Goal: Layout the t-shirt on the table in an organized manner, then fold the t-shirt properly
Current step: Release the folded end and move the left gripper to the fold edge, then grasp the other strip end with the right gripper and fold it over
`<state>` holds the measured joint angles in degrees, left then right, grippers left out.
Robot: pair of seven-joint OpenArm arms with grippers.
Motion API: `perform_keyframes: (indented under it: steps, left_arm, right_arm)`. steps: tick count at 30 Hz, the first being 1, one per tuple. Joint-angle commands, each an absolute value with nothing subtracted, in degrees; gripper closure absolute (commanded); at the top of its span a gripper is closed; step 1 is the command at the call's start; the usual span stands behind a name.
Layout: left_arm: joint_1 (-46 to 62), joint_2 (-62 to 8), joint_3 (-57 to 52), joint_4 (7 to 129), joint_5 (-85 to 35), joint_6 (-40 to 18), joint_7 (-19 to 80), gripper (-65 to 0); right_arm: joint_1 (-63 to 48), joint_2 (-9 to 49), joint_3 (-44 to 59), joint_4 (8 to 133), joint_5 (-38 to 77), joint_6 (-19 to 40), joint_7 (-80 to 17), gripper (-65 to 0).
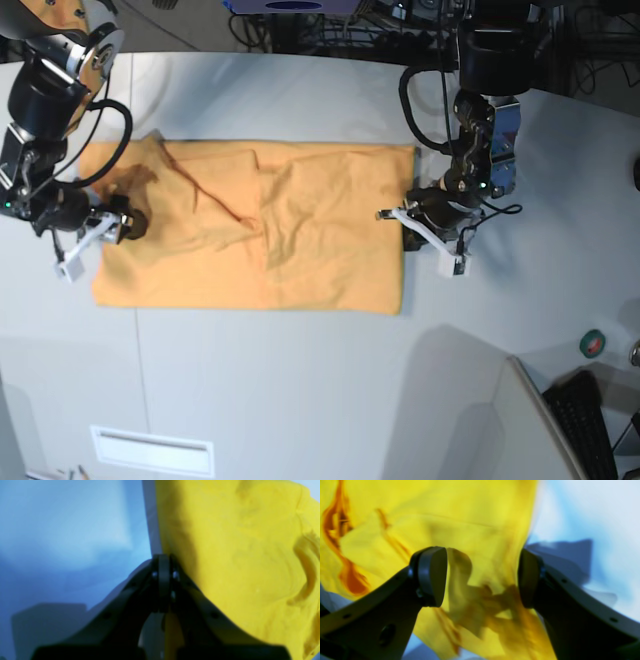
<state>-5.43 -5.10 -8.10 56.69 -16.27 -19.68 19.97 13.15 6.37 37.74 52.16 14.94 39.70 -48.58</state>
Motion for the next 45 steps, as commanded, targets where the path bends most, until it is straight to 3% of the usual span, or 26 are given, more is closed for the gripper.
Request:
perform_keyframes:
  steps: [1, 8, 11, 15, 22, 28, 36, 45]
  left_arm:
    - [-7.08, -5.49, -6.9, 57.19, -16.4, -20.0, 19.21, 0.0]
    - [-11.47, -5.85, -1.01, 52.26, -16.48, -16.22, 18.77, 0.0]
    - [-12.0, -5.85, -0.66, 52.18, -16.48, -16.22, 18.77, 0.0]
    - [-13.49, -5.67, -0.48, 50.77, -16.48, -16.22, 18.77, 0.0]
    - [-15.25, -5.58, 3.82, 48.84, -16.48, -16.22, 18.77, 0.0]
    - [-15.34, -5.41, 5.76, 49.1, -16.48, -16.22, 18.77, 0.0]
    - [-16.84, -5.23, 6.2, 48.92, -16.48, -16.22, 18.77, 0.0]
    - [-16.48, -4.62, 6.29, 48.92, -16.48, -16.22, 18.77, 0.0]
  right_arm:
    - [13.85, 6.73, 37.76, 52.62, 14.46, 40.0, -49.45, -39.8]
    - [14.11, 6.64, 37.76, 52.26, 14.46, 40.0, -49.27, -37.5]
    - [14.11, 6.64, 37.76, 52.26, 14.46, 40.0, -47.78, -25.2]
    - [14.11, 6.64, 37.41, 52.35, 14.29, 40.0, -45.49, 0.0]
    - [15.52, 6.9, 36.53, 53.67, 13.93, 40.0, -46.46, 0.0]
    - [9.98, 3.91, 26.15, 71.16, 14.11, 39.96, -48.13, 0.0]
    - [4.53, 2.95, 8.48, 90.42, 14.37, 27.47, -51.21, 0.0]
    - [5.14, 1.27, -4.26, 94.64, 14.37, 18.77, -54.02, 0.0]
